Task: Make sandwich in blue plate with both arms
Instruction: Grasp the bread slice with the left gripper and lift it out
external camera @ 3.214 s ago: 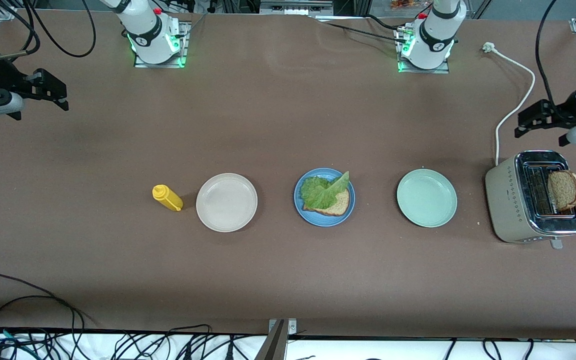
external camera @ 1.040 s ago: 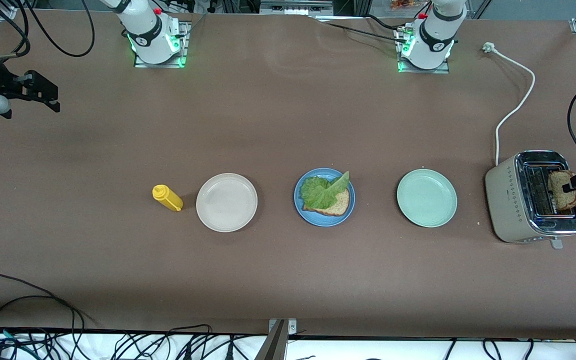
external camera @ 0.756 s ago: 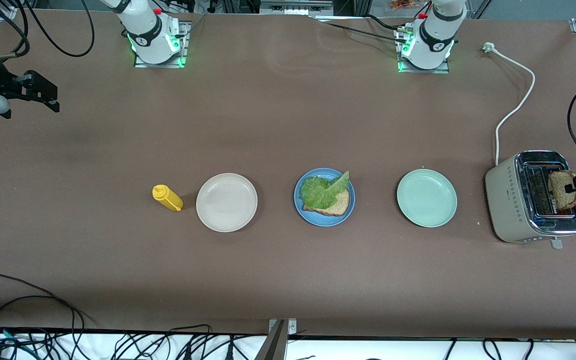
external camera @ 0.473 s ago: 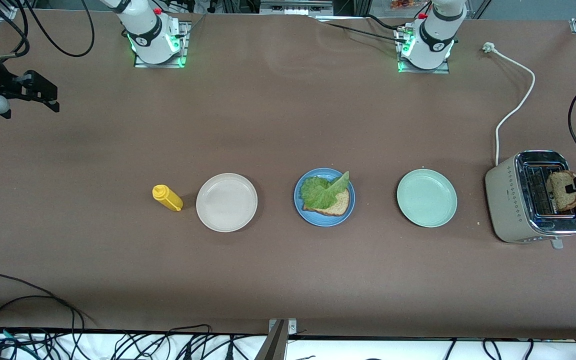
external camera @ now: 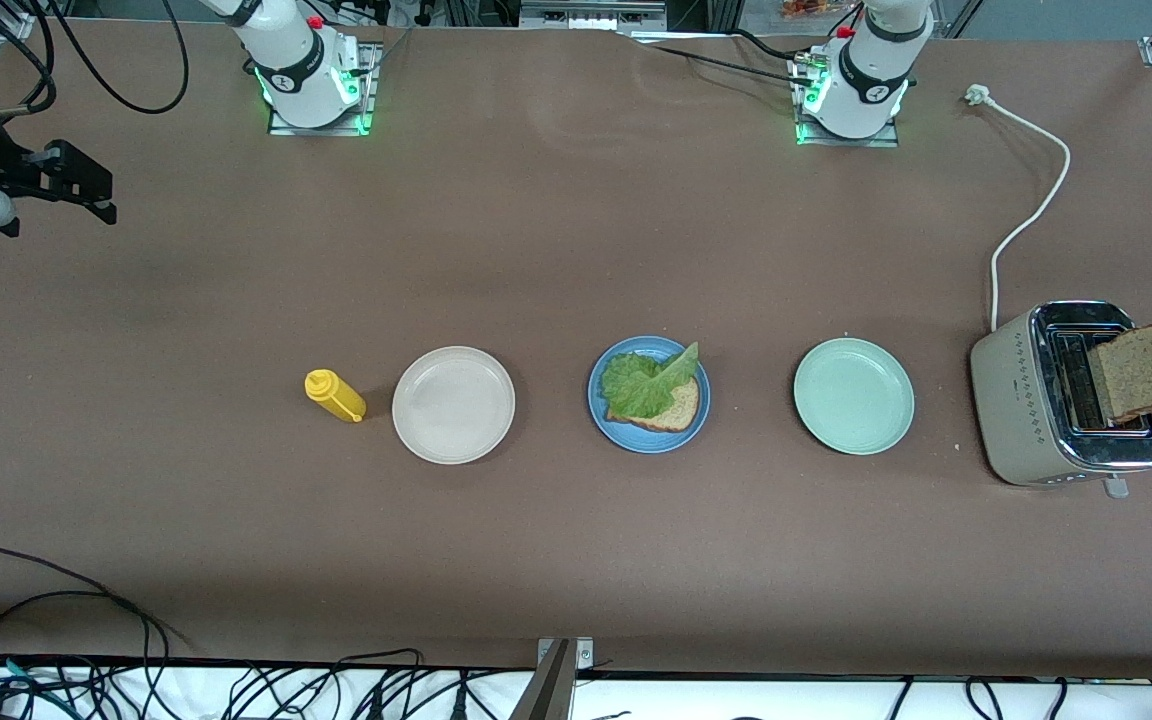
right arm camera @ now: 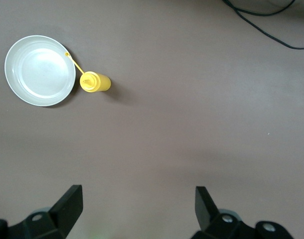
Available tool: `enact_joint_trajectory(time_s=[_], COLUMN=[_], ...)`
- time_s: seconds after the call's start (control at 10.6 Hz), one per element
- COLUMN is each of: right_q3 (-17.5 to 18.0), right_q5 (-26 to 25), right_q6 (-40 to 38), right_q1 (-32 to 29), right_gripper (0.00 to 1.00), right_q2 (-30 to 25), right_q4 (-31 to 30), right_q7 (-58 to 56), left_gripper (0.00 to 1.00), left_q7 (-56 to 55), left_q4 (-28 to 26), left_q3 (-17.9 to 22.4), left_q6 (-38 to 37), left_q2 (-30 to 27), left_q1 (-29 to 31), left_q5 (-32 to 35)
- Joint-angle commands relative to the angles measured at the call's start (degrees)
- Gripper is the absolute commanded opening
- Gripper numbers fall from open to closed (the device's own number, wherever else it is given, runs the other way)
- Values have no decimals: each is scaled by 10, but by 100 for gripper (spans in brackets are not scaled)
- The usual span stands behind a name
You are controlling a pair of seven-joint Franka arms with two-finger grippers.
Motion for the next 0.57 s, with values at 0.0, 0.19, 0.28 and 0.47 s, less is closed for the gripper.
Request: enact_joint_trajectory(time_s=[0.0,0.19,0.28,0.47], right_q3=[-6,-8,-8,-9], right_q5=[-11,-11,-11,-11], right_q6=[-9,-9,-9,-9], right_q1=[2,2,2,2], right_gripper=[100,100,100,100], right_q2=[-2,-2,-3,-3], right_q4=[9,9,9,9], right_q7=[2,2,2,2], left_gripper=[0,0,0,0], left_q7=[0,0,0,-6], left_q4=[1,3,3,-2], left_q3=[-22,-43,-43,-72], left_q6=[-30,-63,-72,-87], left_q2=[-34,-47,-53,-50], left_q1=[-26,-72,-112,-153], left_q5=[25,40,46,25])
